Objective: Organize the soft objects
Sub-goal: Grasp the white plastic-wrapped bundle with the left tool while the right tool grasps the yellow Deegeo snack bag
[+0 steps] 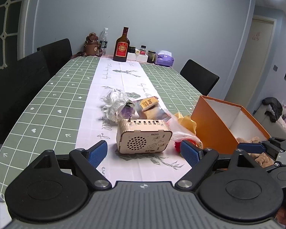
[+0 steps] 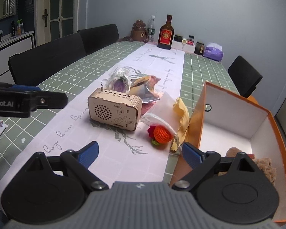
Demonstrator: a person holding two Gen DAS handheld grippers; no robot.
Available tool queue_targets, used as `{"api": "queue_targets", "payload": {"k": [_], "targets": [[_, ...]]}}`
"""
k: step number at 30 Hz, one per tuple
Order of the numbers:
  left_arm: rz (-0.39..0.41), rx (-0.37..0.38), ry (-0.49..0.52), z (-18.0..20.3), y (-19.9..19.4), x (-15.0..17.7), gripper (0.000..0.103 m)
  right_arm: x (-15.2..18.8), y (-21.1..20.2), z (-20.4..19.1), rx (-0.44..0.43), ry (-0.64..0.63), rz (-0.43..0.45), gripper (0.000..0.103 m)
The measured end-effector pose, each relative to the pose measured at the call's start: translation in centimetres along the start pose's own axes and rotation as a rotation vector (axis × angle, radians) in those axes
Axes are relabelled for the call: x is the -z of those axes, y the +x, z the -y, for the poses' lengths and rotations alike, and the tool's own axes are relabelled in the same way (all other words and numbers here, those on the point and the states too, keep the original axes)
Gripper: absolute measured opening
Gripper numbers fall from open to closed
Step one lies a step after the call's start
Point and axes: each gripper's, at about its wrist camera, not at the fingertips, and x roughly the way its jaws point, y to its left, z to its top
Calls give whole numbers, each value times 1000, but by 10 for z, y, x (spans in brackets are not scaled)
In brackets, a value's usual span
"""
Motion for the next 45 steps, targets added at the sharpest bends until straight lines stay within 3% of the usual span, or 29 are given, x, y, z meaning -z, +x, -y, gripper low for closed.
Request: {"api": "queue_targets", "payload": {"k": [10, 19, 30, 41, 44, 45], "targets": [[-35, 47, 10, -8, 24, -21, 96, -33, 20, 23, -58, 0, -77, 89], [-87, -2, -42, -24, 77, -63, 96, -86, 56, 36, -105, -20, -95, 89], [-175, -4, -171, -46, 155, -101, 96, -136, 142, 34, -143, -5, -145, 89], [-288, -68, -156, -56, 220, -100, 96, -144, 213, 24, -133, -20, -234, 88], [-310, -74, -186, -64, 231, -96, 96, -144, 220, 24, -126, -25, -247, 72], [-319, -71, -195, -66, 233, -94, 96, -143, 222, 24, -128, -21, -255, 72]]}}
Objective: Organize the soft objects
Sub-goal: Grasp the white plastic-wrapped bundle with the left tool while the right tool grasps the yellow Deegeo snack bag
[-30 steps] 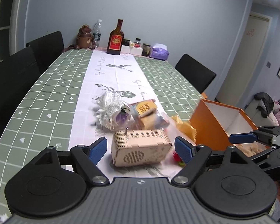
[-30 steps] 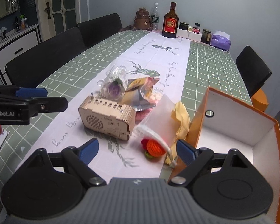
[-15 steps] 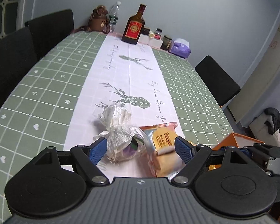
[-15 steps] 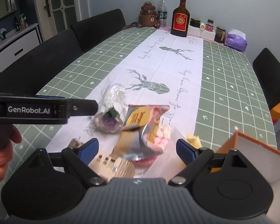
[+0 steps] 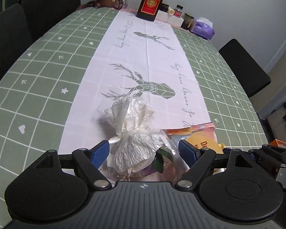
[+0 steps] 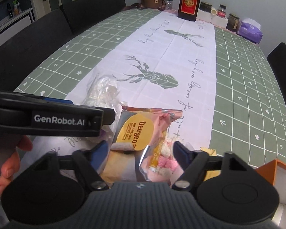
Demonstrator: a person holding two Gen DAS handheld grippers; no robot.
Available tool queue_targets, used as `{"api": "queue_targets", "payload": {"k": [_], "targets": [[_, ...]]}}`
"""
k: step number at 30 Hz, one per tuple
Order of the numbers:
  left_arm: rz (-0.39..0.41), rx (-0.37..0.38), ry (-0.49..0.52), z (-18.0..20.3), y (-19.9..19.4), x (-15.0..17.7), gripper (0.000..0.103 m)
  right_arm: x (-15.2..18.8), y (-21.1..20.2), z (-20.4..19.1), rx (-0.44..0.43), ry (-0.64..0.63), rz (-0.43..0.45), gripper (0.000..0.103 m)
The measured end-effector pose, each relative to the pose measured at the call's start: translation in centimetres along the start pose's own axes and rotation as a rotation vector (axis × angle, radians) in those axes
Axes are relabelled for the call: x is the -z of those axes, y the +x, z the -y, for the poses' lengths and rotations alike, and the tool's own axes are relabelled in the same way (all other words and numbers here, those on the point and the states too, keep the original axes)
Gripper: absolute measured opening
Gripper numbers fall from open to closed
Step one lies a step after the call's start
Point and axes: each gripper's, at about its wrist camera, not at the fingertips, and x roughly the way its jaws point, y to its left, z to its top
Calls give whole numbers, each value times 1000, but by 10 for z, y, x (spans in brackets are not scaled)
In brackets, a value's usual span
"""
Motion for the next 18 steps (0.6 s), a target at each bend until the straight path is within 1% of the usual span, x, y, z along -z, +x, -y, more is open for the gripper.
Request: {"api": "queue_targets", "payload": {"k": [2, 4, 7, 8, 10, 11, 12, 14, 16, 17, 18], "targets": [[-16, 4, -17, -4, 6, 0, 96, 0, 4, 2, -15, 16, -5, 72], [-15, 12, -22, -6, 8, 0, 96, 0, 6, 3, -18, 19, -10, 72], [-17, 17, -29, -9, 10, 0, 96, 0, 8, 2, -30, 23, -16, 63], [-19, 18, -36, -11, 10, -1, 90, 1, 9, 2, -40, 29, -19, 58], [-26, 16, -46, -14, 13, 1, 85, 1, 9, 0, -43, 34, -19, 56], [-20, 25, -52, -16, 13, 2, 80, 2, 8, -1, -40, 28, -16, 55], [-17, 32, -58, -17, 13, 3, 79, 2, 8, -1, -40, 24, -15, 53], [-14, 35, -60, -19, 13, 4, 67, 3, 7, -2, -36, 20, -11, 50], [-12, 41, -59, -18, 12, 4, 61, 3, 7, -3, -36, 19, -8, 48], [-8, 38, -57, -17, 12, 4, 54, 3, 7, -3, -35, 20, -6, 46], [-1, 38, -57, -17, 11, 4, 52, 3, 6, -4, -34, 18, -4, 44]]}}
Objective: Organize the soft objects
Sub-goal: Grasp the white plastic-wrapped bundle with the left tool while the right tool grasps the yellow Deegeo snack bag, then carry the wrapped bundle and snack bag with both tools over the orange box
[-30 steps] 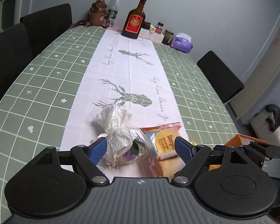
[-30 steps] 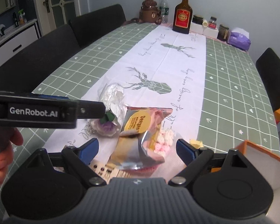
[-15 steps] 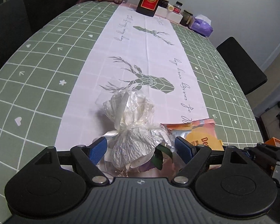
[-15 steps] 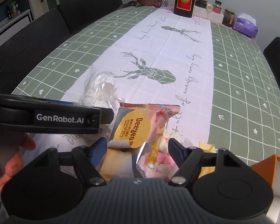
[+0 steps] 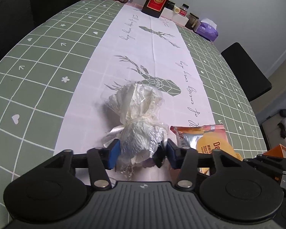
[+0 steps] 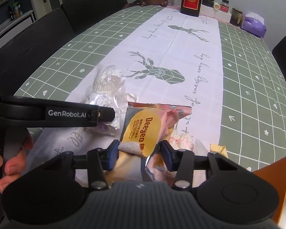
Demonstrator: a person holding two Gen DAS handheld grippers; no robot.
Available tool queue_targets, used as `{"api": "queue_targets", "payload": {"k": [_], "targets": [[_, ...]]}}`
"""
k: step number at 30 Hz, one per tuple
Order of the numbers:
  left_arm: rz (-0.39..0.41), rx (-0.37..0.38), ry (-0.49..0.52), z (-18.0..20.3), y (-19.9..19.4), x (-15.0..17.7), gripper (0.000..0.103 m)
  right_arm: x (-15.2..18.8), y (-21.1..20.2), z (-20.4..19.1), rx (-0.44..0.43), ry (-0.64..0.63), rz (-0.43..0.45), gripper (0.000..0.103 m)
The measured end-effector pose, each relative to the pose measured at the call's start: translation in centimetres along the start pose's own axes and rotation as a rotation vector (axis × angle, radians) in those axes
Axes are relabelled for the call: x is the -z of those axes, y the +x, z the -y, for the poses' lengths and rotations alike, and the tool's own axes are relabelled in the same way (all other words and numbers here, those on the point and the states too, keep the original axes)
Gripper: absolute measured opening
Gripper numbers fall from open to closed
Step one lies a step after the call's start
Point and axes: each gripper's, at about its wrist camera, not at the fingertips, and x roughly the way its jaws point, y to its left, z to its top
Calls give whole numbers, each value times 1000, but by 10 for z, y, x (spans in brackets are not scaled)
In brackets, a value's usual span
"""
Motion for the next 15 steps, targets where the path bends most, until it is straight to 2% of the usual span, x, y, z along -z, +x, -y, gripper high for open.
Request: {"api": "queue_targets", "payload": {"k": [3, 15], "targets": [[23, -2, -1, 1, -5, 0, 46, 0, -2, 0, -3, 1, 6, 42], [153, -10, 0, 7, -65, -4, 46, -13, -38, -2, -34, 36, 87, 42]]}}
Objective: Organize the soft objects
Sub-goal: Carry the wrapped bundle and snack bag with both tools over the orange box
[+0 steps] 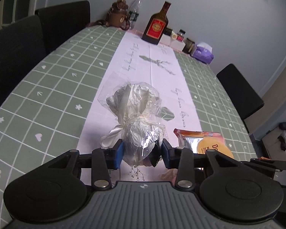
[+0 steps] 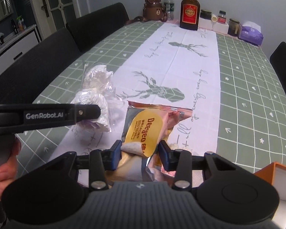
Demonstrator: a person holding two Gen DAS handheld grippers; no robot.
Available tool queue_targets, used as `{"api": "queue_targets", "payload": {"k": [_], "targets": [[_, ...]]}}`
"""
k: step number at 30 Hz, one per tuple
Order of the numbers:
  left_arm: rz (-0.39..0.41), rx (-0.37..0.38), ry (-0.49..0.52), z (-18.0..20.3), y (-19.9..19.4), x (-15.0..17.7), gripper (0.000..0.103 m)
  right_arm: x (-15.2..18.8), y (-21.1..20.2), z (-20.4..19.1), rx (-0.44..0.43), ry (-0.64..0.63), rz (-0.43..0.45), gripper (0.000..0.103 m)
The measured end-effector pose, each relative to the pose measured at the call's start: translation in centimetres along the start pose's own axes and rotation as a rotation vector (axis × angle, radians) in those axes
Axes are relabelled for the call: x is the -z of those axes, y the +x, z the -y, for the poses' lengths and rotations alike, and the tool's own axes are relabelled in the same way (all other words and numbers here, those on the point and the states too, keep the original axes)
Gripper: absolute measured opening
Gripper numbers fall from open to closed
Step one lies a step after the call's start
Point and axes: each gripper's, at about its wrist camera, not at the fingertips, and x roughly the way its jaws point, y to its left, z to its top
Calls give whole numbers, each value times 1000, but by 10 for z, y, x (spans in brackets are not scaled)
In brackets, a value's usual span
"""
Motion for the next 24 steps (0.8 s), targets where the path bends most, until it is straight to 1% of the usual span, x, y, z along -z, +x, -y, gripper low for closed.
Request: {"api": "queue_targets", "payload": {"k": [5, 11, 17, 24], "targets": [[48, 9, 8, 9, -36, -1, 46, -3, -29, -7, 0, -5, 44, 42], [108, 50, 36, 33, -81, 4, 46, 4, -78, -8, 15, 0, 97, 42], [124, 119, 100, 70, -114, 21, 46, 23, -131, 4, 49, 15, 151, 42], [92, 222, 207, 125, -129, 50, 46, 57, -186, 40, 139, 34, 185, 42]]}}
